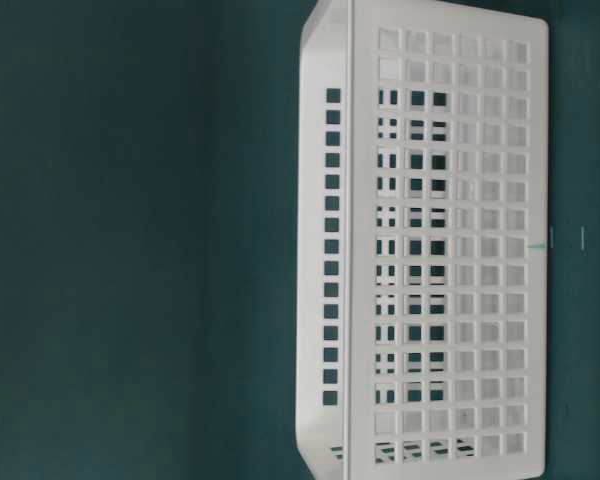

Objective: Lift the white basket with both hands.
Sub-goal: 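Move both grippers open toward the left and right short rims of the basket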

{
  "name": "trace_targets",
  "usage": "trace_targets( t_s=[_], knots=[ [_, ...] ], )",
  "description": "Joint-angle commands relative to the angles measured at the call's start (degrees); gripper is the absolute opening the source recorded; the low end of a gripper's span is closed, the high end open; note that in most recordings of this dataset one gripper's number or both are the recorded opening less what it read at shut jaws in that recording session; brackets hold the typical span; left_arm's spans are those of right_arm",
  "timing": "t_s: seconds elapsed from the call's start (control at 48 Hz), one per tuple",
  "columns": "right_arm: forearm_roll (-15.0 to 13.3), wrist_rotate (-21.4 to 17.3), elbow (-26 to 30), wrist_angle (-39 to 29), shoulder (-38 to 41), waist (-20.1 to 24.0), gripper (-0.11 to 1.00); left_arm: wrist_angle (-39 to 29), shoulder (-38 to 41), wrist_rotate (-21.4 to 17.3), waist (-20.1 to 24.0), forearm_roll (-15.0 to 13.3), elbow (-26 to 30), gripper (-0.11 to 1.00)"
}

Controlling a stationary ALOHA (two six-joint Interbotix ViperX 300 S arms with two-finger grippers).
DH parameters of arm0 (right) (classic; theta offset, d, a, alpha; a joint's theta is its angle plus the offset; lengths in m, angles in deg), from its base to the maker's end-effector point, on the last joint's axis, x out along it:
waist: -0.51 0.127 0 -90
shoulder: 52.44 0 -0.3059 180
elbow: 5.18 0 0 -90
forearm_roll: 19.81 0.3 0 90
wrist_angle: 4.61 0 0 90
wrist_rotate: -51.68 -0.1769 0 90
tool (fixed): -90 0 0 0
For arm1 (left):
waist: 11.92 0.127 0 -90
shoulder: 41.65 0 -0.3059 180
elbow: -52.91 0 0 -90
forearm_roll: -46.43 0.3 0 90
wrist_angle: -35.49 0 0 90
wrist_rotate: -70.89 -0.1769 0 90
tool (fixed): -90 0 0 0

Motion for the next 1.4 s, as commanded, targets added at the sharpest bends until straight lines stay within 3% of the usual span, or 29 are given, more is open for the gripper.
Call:
trace_targets(
  t_s=[0.0,0.062,0.188,0.354,0.542,0.625,0.729,0.792,0.875,1.104,1.375],
  knots=[
    [0.44,-0.26,0.26,0.53,0.97,0.09,0.14,-0.09,3.52,2.46,0.00,0.88,0.35,0.14],
    [0.44,-0.53,0.09,0.44,1.85,0.00,0.17,0.00,5.36,4.66,0.00,0.97,1.05,0.13],
    [0.97,-3.16,0.26,0.18,4.31,-0.18,0.03,-0.18,8.17,7.12,0.00,0.97,3.25,-0.01],
    [5.19,-11.16,1.93,-4.83,8.44,-1.41,0.01,-0.70,11.25,7.82,0.00,0.97,5.19,-0.04],
    [6.15,-21.45,8.00,-17.23,13.01,-3.60,0.01,-6.42,13.45,11.78,0.70,0.97,8.61,-0.04],
    [6.33,-26.81,11.43,-24.17,15.03,-5.54,0.01,-10.20,13.71,16.79,1.93,0.97,10.46,-0.04],
    [5.98,-33.75,15.64,-33.13,17.75,-8.53,0.01,-15.91,13.62,26.28,4.48,0.97,13.01,-0.04],
    [5.89,-36.30,17.75,-38.41,19.25,-9.67,0.01,-20.65,13.54,33.22,6.42,0.97,14.94,-0.04],
    [5.89,-39.02,20.39,-44.47,21.36,-11.07,0.01,-26.28,13.45,39.11,7.82,1.05,16.79,-0.04],
    [5.89,-45.44,26.54,-53.35,26.28,-13.89,0.01,-38.32,13.71,48.34,9.93,1.05,20.57,-0.04],
    [6.86,-48.60,35.51,-67.41,34.19,-16.87,0.01,-47.37,14.33,62.14,13.71,1.14,22.68,-0.04]
  ],
)
